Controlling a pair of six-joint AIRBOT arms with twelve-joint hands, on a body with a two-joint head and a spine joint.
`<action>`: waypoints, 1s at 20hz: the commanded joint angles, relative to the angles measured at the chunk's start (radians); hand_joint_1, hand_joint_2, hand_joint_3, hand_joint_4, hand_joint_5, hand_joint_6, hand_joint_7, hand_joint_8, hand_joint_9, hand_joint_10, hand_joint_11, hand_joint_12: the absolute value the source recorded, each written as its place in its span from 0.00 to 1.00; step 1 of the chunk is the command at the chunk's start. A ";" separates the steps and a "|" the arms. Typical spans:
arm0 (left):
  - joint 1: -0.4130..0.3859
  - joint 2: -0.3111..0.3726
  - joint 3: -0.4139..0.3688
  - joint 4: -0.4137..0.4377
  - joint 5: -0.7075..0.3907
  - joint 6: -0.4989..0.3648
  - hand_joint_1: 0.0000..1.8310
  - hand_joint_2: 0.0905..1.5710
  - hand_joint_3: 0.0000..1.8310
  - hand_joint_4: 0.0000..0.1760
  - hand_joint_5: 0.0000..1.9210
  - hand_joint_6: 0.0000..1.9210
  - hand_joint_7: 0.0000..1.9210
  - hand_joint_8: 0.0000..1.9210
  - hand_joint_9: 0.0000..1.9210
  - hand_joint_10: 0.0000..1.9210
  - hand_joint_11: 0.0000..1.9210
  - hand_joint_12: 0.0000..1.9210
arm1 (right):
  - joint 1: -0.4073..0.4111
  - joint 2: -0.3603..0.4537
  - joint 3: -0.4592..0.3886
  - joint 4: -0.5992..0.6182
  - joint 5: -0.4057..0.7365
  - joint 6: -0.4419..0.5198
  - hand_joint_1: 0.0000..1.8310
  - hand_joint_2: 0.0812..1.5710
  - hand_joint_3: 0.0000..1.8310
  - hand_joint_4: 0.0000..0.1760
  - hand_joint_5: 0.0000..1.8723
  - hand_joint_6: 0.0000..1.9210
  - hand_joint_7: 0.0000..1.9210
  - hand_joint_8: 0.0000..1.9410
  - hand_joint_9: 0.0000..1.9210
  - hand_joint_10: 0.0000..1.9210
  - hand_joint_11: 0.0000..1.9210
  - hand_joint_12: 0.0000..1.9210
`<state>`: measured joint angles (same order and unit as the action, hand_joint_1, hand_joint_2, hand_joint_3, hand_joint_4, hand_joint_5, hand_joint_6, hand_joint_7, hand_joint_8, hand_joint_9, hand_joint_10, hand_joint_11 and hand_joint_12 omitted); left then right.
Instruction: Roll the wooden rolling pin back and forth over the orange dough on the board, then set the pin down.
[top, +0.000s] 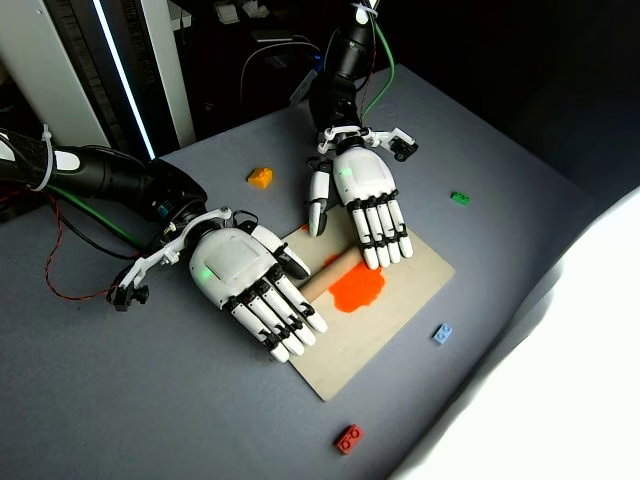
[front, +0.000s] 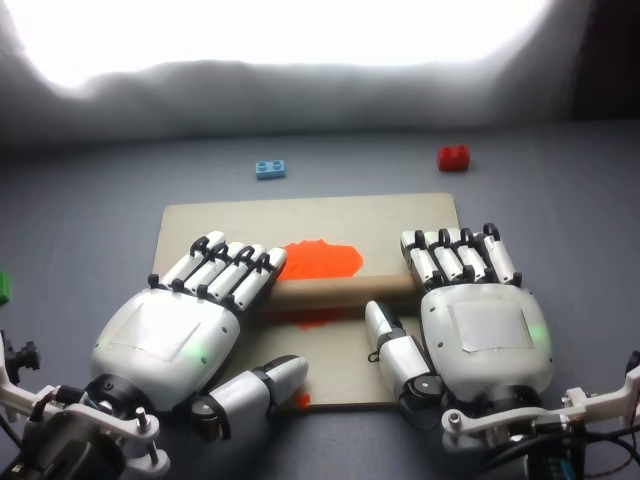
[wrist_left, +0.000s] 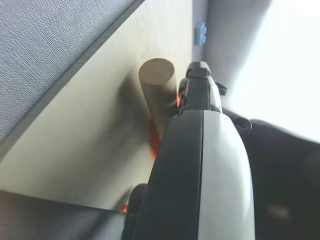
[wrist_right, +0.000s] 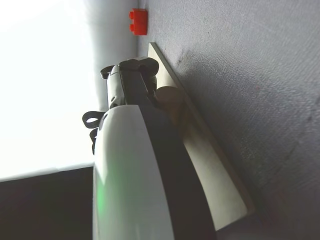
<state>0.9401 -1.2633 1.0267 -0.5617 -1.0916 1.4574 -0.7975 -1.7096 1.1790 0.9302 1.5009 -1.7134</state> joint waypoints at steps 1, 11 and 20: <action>0.011 0.003 -0.004 0.017 -0.016 0.009 0.00 0.85 0.00 0.00 0.06 0.00 0.06 0.00 0.03 0.00 0.00 0.00 | -0.015 -0.002 -0.005 -0.015 0.018 -0.003 0.00 0.87 0.00 0.00 0.18 0.00 0.21 0.00 0.19 0.00 0.00 0.42; 0.022 0.036 -0.038 0.028 -0.016 0.018 0.00 0.85 0.00 0.00 0.06 0.00 0.06 0.00 0.03 0.00 0.00 0.00 | -0.025 -0.002 -0.028 -0.025 0.038 -0.021 0.00 0.87 0.00 0.00 0.17 0.00 0.20 0.00 0.18 0.00 0.00 0.39; 0.047 0.037 -0.062 0.050 -0.065 0.015 0.00 0.85 0.00 0.00 0.06 0.00 0.06 0.00 0.02 0.00 0.00 0.00 | -0.032 0.007 -0.041 -0.028 0.048 -0.031 0.00 0.87 0.00 0.00 0.17 0.00 0.21 0.00 0.19 0.00 0.00 0.39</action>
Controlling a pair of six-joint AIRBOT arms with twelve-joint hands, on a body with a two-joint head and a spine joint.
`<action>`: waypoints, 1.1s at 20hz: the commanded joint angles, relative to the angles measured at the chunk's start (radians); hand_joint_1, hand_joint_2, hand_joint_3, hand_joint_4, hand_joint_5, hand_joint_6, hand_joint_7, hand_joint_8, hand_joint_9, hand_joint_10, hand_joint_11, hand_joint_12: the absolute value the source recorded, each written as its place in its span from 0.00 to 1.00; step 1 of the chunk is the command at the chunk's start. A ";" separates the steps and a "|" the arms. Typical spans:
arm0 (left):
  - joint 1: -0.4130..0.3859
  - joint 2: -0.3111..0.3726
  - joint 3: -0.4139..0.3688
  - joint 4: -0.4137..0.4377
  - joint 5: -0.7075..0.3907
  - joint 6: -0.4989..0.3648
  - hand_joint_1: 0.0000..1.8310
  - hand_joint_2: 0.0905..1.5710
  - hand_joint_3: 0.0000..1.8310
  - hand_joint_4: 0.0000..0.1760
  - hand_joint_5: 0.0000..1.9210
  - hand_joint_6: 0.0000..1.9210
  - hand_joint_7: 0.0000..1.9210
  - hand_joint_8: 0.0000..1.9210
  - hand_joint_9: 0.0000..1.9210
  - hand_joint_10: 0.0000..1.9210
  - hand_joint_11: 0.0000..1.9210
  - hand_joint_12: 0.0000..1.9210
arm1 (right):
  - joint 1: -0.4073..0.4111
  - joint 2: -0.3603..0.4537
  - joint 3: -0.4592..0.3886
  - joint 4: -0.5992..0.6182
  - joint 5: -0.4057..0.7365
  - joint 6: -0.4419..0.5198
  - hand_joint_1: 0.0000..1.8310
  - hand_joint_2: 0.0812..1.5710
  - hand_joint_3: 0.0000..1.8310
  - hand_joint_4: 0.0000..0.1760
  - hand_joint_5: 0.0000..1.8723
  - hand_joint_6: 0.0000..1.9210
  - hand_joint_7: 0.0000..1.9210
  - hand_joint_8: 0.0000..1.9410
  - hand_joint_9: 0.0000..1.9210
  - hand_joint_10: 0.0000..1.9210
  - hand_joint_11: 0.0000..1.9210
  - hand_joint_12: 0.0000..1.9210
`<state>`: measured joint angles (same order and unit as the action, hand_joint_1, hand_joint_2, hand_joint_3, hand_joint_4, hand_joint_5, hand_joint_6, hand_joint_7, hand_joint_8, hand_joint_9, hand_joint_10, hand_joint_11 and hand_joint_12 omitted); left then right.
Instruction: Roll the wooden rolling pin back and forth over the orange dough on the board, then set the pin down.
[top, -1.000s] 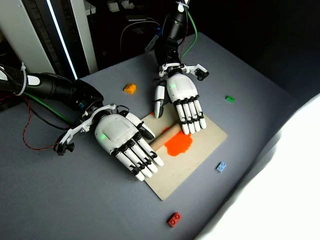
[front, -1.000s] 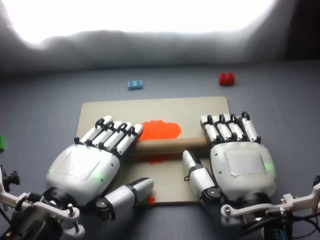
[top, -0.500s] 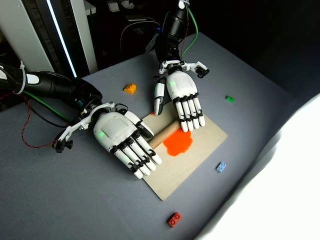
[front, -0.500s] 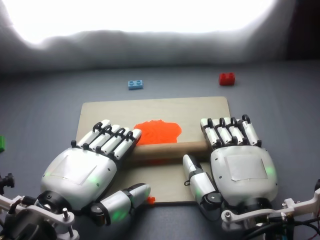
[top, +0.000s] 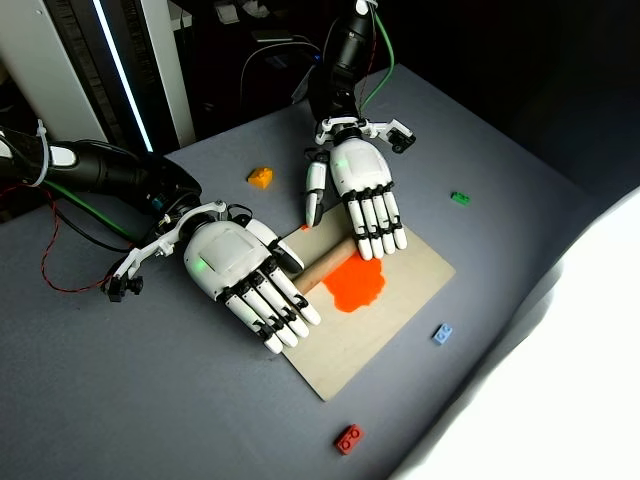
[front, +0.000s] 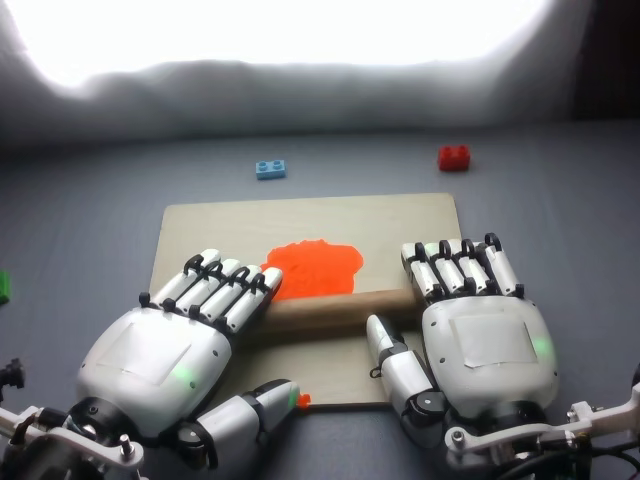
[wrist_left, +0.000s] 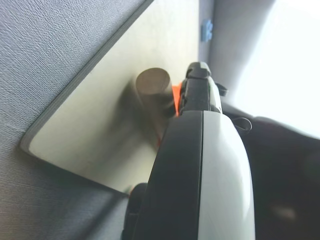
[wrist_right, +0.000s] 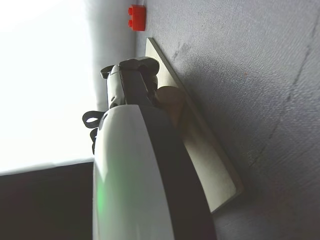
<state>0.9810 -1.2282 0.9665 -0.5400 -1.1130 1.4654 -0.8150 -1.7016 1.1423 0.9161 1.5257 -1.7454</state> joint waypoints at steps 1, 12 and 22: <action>0.009 0.002 -0.005 0.028 -0.046 0.007 0.00 0.85 0.00 0.00 0.06 0.00 0.06 0.00 0.03 0.00 0.00 0.00 | -0.016 0.000 -0.007 -0.014 0.025 -0.001 0.00 0.87 0.00 0.00 0.16 0.00 0.20 0.00 0.19 0.00 0.00 0.41; 0.012 0.025 -0.029 0.035 -0.056 0.008 0.00 0.85 0.00 0.00 0.05 0.00 0.05 0.00 0.02 0.00 0.00 0.00 | -0.032 0.007 -0.030 -0.026 0.037 -0.014 0.00 0.87 0.00 0.00 0.16 0.01 0.19 0.00 0.18 0.00 0.00 0.38; 0.025 0.053 -0.071 0.037 -0.056 0.010 0.00 0.85 0.00 0.00 0.06 0.00 0.06 0.00 0.03 0.00 0.00 0.00 | -0.045 0.012 -0.042 -0.030 0.042 -0.024 0.00 0.87 0.00 0.00 0.17 0.00 0.20 0.00 0.18 0.01 0.00 0.39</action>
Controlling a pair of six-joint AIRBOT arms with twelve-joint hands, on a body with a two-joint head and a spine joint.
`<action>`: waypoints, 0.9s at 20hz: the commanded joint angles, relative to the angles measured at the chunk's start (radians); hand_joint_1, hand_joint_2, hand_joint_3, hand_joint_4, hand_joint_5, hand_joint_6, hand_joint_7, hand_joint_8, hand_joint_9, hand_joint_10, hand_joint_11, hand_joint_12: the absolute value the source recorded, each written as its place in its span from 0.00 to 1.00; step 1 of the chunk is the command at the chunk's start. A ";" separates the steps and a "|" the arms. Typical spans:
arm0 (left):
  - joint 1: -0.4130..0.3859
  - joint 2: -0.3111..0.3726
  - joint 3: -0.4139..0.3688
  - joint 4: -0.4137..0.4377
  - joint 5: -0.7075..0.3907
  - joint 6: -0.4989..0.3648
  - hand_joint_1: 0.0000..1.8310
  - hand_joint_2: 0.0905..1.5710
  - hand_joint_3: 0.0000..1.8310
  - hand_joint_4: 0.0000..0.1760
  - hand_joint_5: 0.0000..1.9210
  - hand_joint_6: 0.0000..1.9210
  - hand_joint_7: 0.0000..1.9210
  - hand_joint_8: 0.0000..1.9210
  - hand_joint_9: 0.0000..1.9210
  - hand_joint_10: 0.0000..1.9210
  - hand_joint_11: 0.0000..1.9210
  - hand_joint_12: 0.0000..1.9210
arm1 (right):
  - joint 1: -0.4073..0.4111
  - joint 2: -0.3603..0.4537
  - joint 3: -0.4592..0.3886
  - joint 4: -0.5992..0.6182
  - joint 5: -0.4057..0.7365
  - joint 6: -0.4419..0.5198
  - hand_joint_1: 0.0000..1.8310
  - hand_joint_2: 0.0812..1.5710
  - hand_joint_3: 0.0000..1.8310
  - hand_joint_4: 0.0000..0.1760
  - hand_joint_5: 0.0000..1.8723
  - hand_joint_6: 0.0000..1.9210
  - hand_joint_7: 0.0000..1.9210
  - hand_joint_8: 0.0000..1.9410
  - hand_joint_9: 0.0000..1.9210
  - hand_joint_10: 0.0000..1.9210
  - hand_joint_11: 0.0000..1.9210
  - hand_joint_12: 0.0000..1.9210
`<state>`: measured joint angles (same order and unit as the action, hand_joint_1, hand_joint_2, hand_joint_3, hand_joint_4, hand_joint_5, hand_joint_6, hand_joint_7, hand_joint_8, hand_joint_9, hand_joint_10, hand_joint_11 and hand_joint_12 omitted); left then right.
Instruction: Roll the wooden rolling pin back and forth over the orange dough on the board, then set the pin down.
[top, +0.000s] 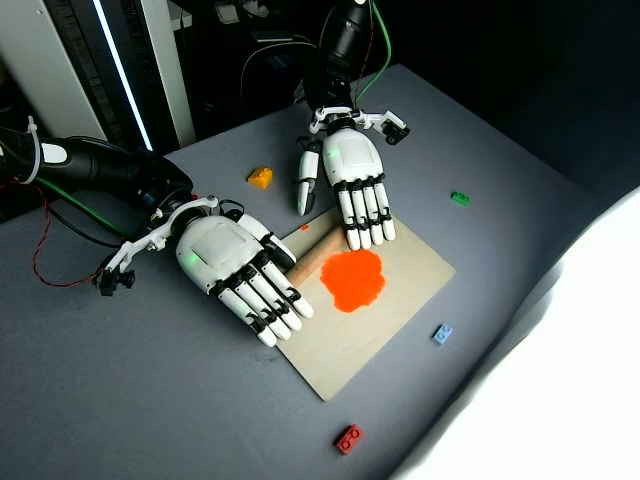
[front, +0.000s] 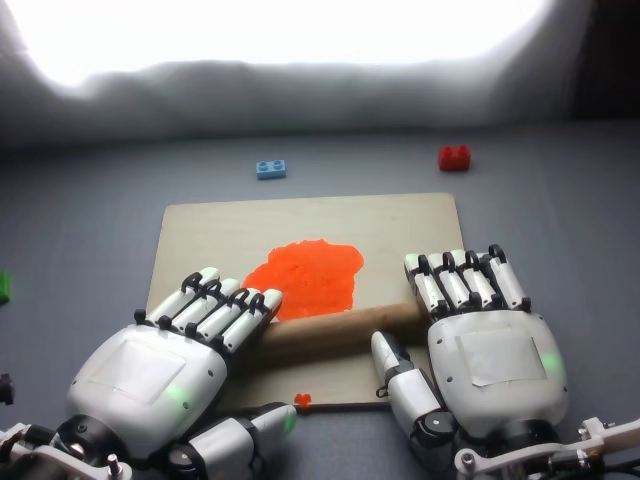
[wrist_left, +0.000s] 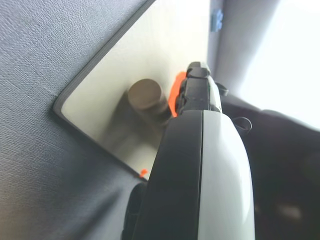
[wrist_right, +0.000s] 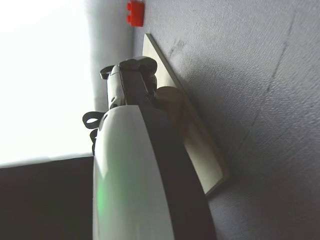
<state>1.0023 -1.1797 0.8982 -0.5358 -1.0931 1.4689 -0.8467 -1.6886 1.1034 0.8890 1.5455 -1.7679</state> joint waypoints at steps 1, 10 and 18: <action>0.003 0.007 -0.004 0.033 -0.076 0.007 0.00 0.85 0.00 0.00 0.06 0.00 0.06 0.00 0.02 0.00 0.00 0.00 | -0.014 0.000 -0.003 -0.003 0.022 -0.001 0.00 0.87 0.00 0.00 0.16 0.00 0.20 0.00 0.18 0.00 0.00 0.38; 0.006 0.024 -0.022 0.033 -0.076 0.001 0.00 0.84 0.00 0.00 0.06 0.00 0.06 0.00 0.03 0.00 0.00 0.00 | -0.014 0.003 -0.008 -0.005 0.024 -0.004 0.00 0.87 0.00 0.00 0.17 0.00 0.20 0.00 0.18 0.00 0.00 0.39; 0.019 0.041 -0.049 0.033 -0.076 -0.003 0.00 0.85 0.00 0.00 0.05 0.00 0.05 0.00 0.03 0.00 0.00 0.00 | -0.015 0.005 -0.010 -0.005 0.026 -0.009 0.00 0.87 0.00 0.00 0.16 0.00 0.20 0.00 0.18 0.00 0.00 0.38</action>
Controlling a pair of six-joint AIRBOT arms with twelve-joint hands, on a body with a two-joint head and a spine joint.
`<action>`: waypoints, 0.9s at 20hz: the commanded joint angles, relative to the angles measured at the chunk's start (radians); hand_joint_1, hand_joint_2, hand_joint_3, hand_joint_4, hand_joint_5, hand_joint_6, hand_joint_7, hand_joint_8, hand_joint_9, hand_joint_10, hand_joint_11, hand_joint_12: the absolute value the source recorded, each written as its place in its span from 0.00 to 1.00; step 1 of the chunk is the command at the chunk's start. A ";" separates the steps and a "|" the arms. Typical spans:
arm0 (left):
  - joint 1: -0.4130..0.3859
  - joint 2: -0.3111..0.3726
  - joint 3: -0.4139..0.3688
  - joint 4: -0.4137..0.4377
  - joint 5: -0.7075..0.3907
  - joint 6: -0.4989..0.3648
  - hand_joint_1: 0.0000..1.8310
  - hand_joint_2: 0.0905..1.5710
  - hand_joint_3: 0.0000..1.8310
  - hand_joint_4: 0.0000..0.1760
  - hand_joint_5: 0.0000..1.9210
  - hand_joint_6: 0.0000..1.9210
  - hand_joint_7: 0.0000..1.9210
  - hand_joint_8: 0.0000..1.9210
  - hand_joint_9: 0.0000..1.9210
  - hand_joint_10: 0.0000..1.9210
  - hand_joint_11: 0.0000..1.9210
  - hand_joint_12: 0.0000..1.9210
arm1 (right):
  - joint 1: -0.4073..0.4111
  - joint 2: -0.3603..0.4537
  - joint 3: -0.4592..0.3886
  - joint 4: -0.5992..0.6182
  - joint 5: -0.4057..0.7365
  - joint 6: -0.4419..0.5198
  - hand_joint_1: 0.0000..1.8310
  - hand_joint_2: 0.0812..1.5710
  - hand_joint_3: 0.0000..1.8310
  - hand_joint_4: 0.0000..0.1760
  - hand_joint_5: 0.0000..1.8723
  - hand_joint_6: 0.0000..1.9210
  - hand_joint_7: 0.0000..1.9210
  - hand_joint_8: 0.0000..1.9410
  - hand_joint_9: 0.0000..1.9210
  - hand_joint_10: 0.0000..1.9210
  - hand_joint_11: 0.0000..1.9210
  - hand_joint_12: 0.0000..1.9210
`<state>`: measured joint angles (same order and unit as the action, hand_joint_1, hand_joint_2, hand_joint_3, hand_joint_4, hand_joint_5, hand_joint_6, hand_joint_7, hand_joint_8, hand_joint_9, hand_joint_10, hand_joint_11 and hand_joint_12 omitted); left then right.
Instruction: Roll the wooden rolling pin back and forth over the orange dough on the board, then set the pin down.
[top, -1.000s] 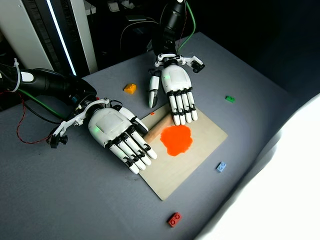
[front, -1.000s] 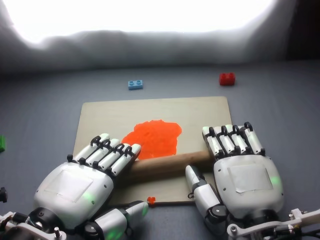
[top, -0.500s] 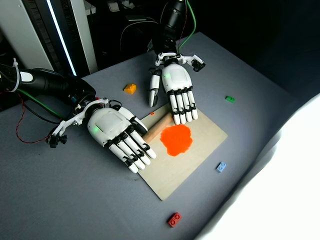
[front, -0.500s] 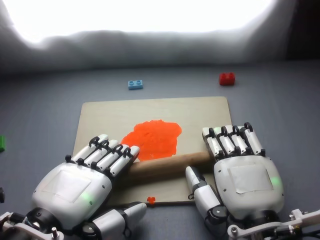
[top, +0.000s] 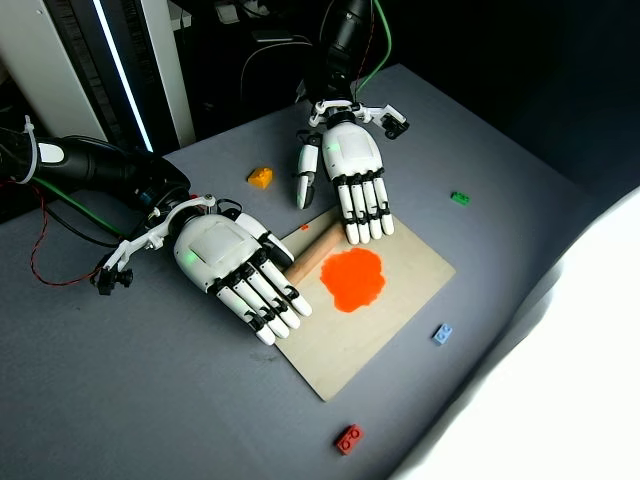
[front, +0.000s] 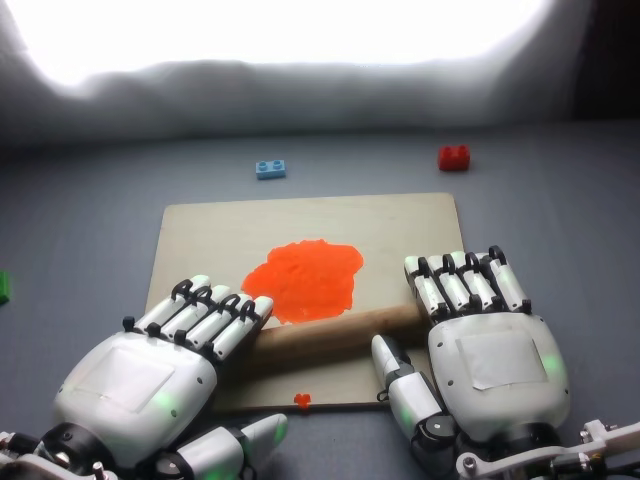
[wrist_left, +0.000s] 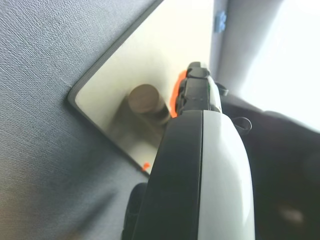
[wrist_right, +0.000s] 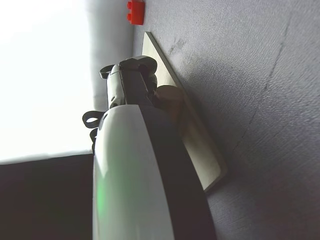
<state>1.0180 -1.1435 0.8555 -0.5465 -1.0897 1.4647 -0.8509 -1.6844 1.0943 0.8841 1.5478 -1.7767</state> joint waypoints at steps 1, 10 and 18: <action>0.004 0.006 -0.007 0.044 -0.080 0.001 0.00 0.85 0.00 0.00 0.05 0.00 0.05 0.00 0.03 0.00 0.00 0.00 | -0.011 0.001 -0.001 0.000 0.024 -0.001 0.00 0.87 0.00 0.00 0.16 0.00 0.20 0.00 0.18 0.00 0.00 0.38; 0.021 0.015 -0.022 0.046 -0.080 -0.003 0.00 0.85 0.00 0.00 0.06 0.00 0.06 0.00 0.03 0.00 0.00 0.00 | -0.010 0.005 0.000 -0.012 0.024 -0.001 0.00 0.87 0.00 0.00 0.18 0.00 0.21 0.00 0.19 0.00 0.00 0.41; 0.047 0.012 -0.034 0.053 -0.079 0.028 0.00 0.85 0.00 0.00 0.07 0.00 0.07 0.00 0.04 0.00 0.00 0.00 | -0.009 0.015 -0.005 -0.027 0.029 -0.001 0.00 0.87 0.00 0.00 0.19 0.00 0.23 0.00 0.20 0.01 0.00 0.41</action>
<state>1.0592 -1.1301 0.8253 -0.5301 -1.1282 1.4845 -0.8509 -1.6722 1.0882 0.8692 1.5368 -1.7782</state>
